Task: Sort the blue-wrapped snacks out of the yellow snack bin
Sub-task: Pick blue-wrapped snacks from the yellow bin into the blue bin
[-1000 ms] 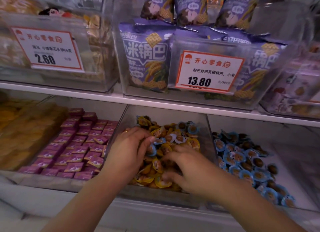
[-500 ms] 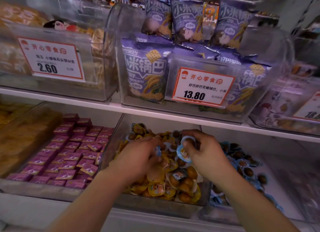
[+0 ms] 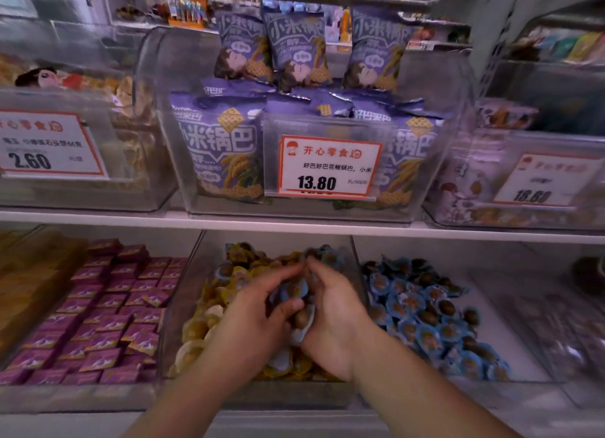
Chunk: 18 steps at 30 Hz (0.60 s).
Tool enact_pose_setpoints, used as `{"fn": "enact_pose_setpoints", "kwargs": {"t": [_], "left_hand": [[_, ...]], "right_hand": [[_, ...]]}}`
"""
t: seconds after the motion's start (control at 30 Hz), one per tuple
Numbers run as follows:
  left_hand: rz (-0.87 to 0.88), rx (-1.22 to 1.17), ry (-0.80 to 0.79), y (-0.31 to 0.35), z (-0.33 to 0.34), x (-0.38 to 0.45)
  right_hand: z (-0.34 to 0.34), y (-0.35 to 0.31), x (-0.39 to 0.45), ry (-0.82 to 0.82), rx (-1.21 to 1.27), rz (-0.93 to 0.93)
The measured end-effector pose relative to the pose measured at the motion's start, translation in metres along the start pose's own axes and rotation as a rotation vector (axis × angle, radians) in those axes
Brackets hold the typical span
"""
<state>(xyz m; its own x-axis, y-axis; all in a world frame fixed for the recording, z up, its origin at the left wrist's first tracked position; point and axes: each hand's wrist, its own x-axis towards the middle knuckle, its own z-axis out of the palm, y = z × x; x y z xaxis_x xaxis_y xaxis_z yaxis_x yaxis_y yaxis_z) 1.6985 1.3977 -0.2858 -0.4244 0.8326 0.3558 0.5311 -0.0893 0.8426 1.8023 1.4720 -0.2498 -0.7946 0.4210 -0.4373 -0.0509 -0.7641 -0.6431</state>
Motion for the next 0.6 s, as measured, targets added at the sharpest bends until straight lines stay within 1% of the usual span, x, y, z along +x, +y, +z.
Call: {"fn": "enact_pose_setpoints", "kwargs": {"t": [0.07, 0.1, 0.17, 0.2, 0.23, 0.27, 0.3, 0.37, 0.4, 0.43, 0.47, 0.53, 0.6], "left_hand": [[-0.005, -0.012, -0.04, 0.0, 0.003, 0.0], [-0.015, -0.068, -0.047, 0.002, 0.002, -0.001], [-0.021, -0.173, -0.034, 0.003, -0.01, -0.001], [-0.003, -0.137, -0.004, 0.002, -0.018, 0.0], [0.023, -0.019, 0.017, -0.001, -0.029, 0.001], [0.045, 0.133, 0.002, -0.005, -0.038, 0.002], [0.054, 0.287, -0.071, -0.008, -0.046, 0.0], [0.058, 0.561, -0.305, -0.012, -0.049, -0.004], [0.049, 0.648, -0.399, -0.014, -0.045, -0.006], [0.041, 0.684, -0.436, -0.015, -0.042, -0.007], [0.056, 0.673, -0.405, -0.018, -0.04, -0.006], [0.062, 0.588, -0.243, -0.018, -0.042, -0.004], [0.03, 0.443, -0.079, -0.014, -0.042, -0.004]], "right_hand": [[-0.002, -0.001, -0.002, -0.002, -0.023, -0.005], [-0.003, -0.002, -0.002, 0.026, -0.053, -0.031], [-0.005, -0.006, -0.003, 0.109, -0.165, -0.133], [-0.007, -0.009, -0.003, 0.161, -0.253, -0.196], [-0.01, -0.013, -0.004, 0.218, -0.358, -0.259], [-0.013, -0.017, -0.005, 0.263, -0.461, -0.315], [-0.016, -0.022, -0.007, 0.29, -0.549, -0.351], [-0.02, -0.029, -0.012, 0.282, -0.669, -0.356], [-0.021, -0.031, -0.015, 0.259, -0.708, -0.34], [-0.021, -0.031, -0.017, 0.235, -0.751, -0.329], [-0.021, -0.031, -0.017, 0.218, -0.797, -0.323], [-0.021, -0.028, -0.017, 0.222, -0.92, -0.328], [-0.02, -0.024, -0.017, 0.227, -1.007, -0.321]]}}
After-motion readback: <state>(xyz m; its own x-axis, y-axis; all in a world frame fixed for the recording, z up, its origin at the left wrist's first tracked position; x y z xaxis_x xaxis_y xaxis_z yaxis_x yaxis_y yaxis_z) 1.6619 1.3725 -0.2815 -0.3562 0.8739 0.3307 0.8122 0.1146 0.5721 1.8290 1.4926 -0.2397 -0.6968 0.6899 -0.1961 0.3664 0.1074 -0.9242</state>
